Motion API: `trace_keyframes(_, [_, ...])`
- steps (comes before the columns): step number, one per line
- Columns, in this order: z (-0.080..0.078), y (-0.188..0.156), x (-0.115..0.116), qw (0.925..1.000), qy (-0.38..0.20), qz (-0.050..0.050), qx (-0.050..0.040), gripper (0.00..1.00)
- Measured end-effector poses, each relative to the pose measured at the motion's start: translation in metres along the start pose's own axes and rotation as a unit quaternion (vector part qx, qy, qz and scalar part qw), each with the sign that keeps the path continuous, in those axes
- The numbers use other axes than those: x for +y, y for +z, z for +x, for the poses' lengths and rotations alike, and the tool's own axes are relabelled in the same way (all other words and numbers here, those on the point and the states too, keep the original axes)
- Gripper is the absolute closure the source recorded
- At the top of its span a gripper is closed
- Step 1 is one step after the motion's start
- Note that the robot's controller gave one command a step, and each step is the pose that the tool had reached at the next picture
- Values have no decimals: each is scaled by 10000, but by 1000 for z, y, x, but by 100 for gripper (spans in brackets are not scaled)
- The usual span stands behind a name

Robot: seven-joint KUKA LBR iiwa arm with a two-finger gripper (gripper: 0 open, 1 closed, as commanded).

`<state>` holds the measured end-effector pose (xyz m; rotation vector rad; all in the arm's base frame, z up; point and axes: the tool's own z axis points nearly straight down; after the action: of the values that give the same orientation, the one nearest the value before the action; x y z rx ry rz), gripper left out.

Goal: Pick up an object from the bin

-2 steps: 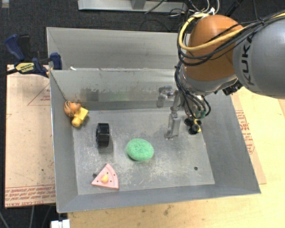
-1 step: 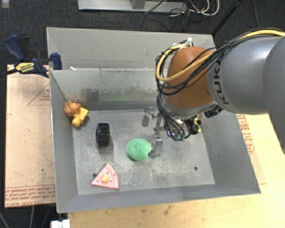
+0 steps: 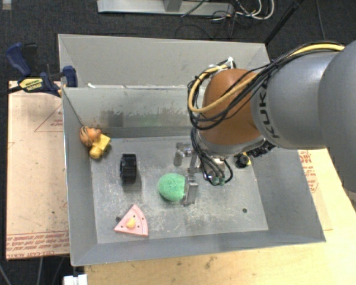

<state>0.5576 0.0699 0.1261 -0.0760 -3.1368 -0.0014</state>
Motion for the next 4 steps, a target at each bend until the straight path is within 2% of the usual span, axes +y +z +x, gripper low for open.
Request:
trace_keyframes(1, [10,-8,7,9980,626,-3,-21,0])
trace_keyframes(2, [21,49,7,9982,590,-6,-48,0])
trace_keyframes(3, [21,69,10,9967,810,-21,-61,100])
trace_keyframes(4, [22,69,10,9964,841,-18,-59,100])
